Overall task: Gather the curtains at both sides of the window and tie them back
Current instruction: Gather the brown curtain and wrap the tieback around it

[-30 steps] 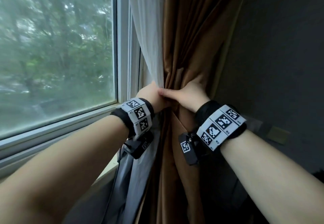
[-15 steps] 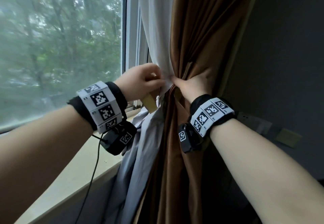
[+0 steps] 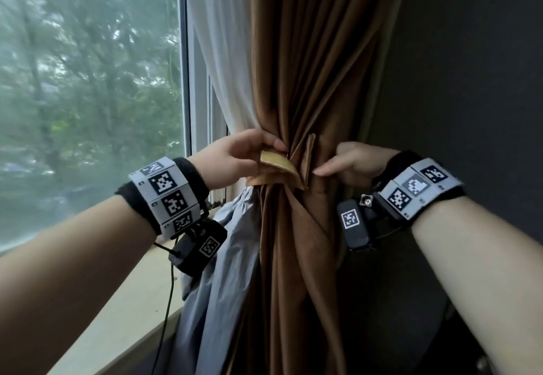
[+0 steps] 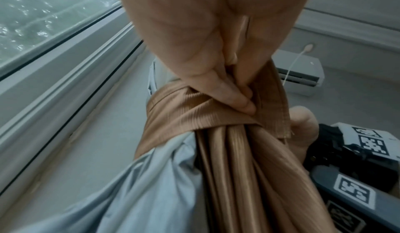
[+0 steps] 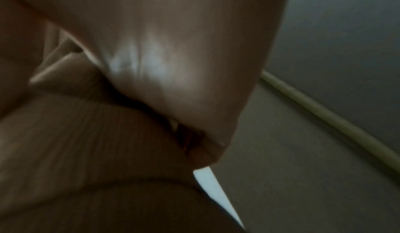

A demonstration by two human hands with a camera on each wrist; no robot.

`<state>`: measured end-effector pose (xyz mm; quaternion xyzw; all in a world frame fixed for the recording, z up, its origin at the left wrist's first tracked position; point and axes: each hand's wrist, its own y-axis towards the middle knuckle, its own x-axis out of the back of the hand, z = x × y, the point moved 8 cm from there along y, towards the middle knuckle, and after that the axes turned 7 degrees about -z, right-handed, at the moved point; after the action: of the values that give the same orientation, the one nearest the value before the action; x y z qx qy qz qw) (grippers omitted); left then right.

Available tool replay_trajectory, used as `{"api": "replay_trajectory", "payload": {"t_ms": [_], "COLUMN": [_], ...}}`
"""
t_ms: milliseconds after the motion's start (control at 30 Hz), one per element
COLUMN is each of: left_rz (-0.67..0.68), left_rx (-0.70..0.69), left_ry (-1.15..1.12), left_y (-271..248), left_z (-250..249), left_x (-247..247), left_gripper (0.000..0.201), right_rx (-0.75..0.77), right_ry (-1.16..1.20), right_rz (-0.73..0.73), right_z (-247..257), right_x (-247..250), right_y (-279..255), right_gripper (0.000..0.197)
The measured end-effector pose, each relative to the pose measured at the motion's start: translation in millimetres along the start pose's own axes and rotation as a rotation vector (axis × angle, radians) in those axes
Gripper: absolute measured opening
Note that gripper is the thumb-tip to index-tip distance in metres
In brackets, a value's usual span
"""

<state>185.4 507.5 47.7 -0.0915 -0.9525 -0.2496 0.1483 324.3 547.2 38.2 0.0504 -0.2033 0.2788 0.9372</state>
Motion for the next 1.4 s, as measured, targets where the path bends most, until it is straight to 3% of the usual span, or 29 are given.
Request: {"api": "replay_trajectory", "payload": {"t_ms": [67, 133, 167, 267, 300, 333, 400, 500, 567, 667, 767, 967, 1067, 1133, 1233, 1333, 1400], "left_rz": [-0.002, -0.067, -0.094, -0.155, -0.185, -0.218, -0.243, -0.225, -0.184, -0.179, -0.224, -0.269, -0.253, -0.247, -0.244, -0.214, -0.207], "left_rx": [-0.055, -0.101, -0.113, -0.182, -0.234, -0.302, -0.470, -0.679, -0.691, -0.572, -0.443, -0.249, -0.212, -0.200, -0.111, -0.058, -0.014], "left_ry": [0.094, 0.142, 0.152, 0.321, 0.423, 0.512, 0.619, 0.836, 0.946, 1.051, 1.163, 1.389, 1.483, 1.534, 1.453, 1.336, 1.254], "left_y": [1.7, 3.1, 3.8, 1.8, -0.3, -1.9, -4.7, -5.4, -0.5, 10.5, 21.1, 31.0, 34.3, 35.1, 37.1, 42.2, 44.8], "left_z": [-0.3, -3.3, -5.7, -18.4, -26.4, -35.0, -53.6, -71.2, -73.7, -72.9, -73.3, -64.9, -61.6, -62.5, -63.7, -63.8, -61.4], "left_x": [2.1, 7.3, 9.4, 16.2, 19.2, 22.1, 21.0, 10.2, 3.8, 2.3, 6.2, 7.5, 2.8, -2.0, -3.3, -6.4, -8.1], "left_gripper": [0.030, 0.020, 0.019, 0.008, 0.015, 0.027, 0.029, 0.031, 0.031, 0.031, 0.036, 0.026, 0.022, 0.020, 0.020, 0.023, 0.030], "right_rx": [0.021, 0.081, 0.123, 0.178, 0.177, 0.162, 0.113, 0.068, 0.077, 0.125, 0.169, 0.244, 0.252, 0.251, 0.341, 0.239, 0.125], "right_ry": [0.055, -0.019, -0.082, -0.146, -0.138, -0.137, -0.172, -0.209, -0.199, -0.180, -0.201, -0.047, 0.017, -0.020, -0.099, -0.126, -0.044], "right_rz": [-0.064, -0.247, -0.360, -0.598, -0.628, -0.658, -0.697, -0.738, -0.757, -0.755, -0.757, -0.700, -0.678, -0.760, -0.983, -0.852, -0.742], "right_z": [2.8, 5.1, 7.6, 5.3, -0.5, -4.1, 1.4, 7.0, 3.8, 4.5, 4.9, -6.3, -15.4, -26.6, -31.5, -34.6, -42.8], "right_x": [-0.3, 5.0, 8.1, 11.9, 13.6, 14.7, 10.8, 6.1, 9.0, 8.9, 8.2, 6.1, 7.1, 8.0, 6.1, -9.5, -17.8], "right_y": [1.9, 12.6, 18.7, 35.0, 43.2, 47.8, 37.4, 19.0, 15.5, 13.6, 12.3, 12.1, 7.7, 0.7, -23.5, -22.5, -15.4], "right_gripper": [0.018, 0.013, 0.021, 0.093, 0.114, 0.129, 0.144, 0.125, 0.113, 0.102, 0.103, 0.098, 0.082, 0.076, 0.052, 0.023, 0.032]}}
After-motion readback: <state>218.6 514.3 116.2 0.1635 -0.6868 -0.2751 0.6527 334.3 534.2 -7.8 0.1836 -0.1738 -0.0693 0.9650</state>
